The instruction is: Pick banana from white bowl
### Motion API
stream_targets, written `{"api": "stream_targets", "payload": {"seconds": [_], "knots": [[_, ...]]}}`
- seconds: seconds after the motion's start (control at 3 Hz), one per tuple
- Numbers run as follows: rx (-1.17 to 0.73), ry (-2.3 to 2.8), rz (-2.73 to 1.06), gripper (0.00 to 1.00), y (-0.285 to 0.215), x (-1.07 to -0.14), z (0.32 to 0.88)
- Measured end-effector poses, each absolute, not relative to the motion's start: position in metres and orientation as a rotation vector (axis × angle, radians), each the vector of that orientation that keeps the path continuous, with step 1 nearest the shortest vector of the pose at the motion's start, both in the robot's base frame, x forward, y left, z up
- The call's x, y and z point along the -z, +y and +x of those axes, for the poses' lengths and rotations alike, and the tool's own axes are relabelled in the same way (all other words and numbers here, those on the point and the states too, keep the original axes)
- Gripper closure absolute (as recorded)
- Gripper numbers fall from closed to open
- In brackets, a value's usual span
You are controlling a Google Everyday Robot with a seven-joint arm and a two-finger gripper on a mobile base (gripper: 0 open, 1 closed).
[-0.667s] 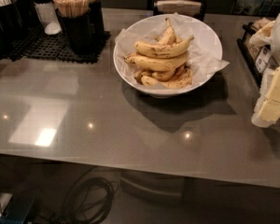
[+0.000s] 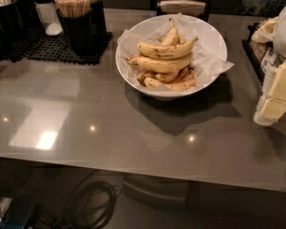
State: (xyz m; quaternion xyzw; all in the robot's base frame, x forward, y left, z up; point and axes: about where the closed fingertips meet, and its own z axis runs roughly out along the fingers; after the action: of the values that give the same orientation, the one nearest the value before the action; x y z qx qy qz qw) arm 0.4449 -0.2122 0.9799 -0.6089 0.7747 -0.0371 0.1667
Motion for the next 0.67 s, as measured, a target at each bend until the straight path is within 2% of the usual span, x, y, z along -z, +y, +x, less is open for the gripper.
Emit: {"api": "stream_targets", "payload": {"seconds": [0.67], "knots": [[-0.044, 1.965, -1.875, 0.00, -0.146, -0.994, 0.519]]}}
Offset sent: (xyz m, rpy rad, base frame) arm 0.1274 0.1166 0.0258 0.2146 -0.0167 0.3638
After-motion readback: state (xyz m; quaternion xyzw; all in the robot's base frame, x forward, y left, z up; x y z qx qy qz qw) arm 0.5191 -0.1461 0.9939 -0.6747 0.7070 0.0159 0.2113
